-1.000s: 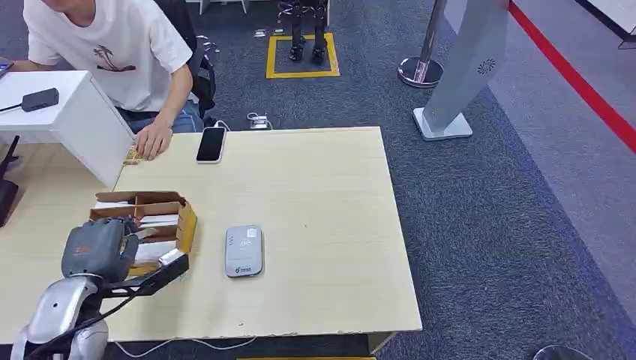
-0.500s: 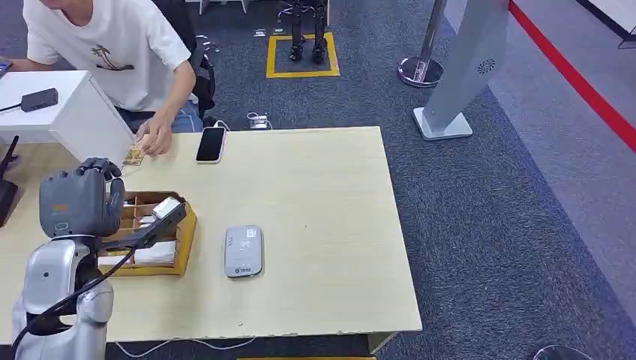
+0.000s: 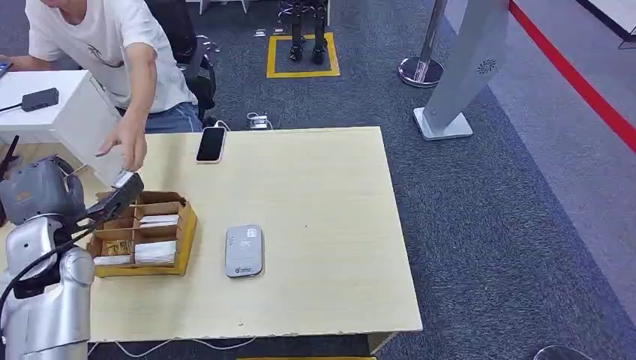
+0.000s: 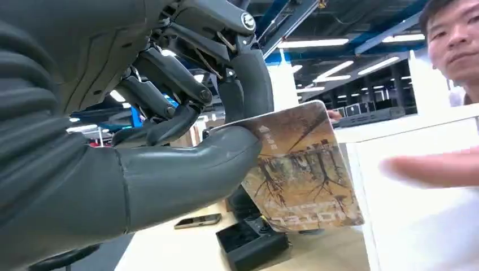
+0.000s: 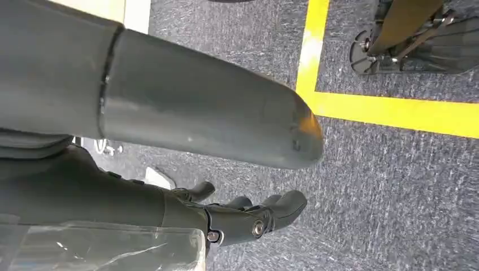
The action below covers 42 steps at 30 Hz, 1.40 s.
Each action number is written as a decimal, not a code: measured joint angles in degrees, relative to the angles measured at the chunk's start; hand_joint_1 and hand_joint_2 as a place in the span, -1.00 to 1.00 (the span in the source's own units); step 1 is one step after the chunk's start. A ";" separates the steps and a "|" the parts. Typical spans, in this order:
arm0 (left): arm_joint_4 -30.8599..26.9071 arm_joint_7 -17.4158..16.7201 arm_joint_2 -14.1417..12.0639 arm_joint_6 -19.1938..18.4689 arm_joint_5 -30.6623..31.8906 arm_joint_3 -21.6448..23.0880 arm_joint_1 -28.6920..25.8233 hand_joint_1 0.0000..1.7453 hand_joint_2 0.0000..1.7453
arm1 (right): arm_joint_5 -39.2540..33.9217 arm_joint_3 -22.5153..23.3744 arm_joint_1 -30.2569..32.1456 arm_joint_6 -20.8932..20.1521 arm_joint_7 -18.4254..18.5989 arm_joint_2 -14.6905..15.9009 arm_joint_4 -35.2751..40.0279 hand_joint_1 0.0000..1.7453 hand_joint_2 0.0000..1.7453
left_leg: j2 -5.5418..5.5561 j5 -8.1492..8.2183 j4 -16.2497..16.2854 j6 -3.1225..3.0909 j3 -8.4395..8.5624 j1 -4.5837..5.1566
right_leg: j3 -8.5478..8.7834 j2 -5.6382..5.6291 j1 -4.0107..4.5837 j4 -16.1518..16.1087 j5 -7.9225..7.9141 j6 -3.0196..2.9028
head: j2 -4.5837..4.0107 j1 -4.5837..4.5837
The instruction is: Pass the card to the sensor for recognition and then transmit it.
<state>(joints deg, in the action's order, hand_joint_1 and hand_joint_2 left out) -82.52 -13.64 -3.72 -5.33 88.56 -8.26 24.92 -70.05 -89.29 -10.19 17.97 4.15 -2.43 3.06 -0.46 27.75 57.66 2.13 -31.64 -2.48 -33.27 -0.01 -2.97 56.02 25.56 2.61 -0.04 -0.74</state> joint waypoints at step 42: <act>3.90 2.08 3.74 0.81 0.00 -0.37 5.17 -1.00 1.00 | -3.74 0.00 0.59 0.11 -1.05 0.00 0.13 -1.00 -1.00 | -0.15 0.02 0.01 0.00 -0.02 0.00 | -0.09 -0.13 0.00 0.00 -0.01 -0.01 | 0.00 -0.02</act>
<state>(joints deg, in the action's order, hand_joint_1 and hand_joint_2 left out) -78.62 -11.56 0.02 -4.52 88.56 -8.63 30.10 -73.79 -89.29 -9.60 18.08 3.10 -2.43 3.19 -0.61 27.76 57.67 2.13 -31.66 -2.48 -33.36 -0.14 -2.97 56.02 25.55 2.60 -0.04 -0.76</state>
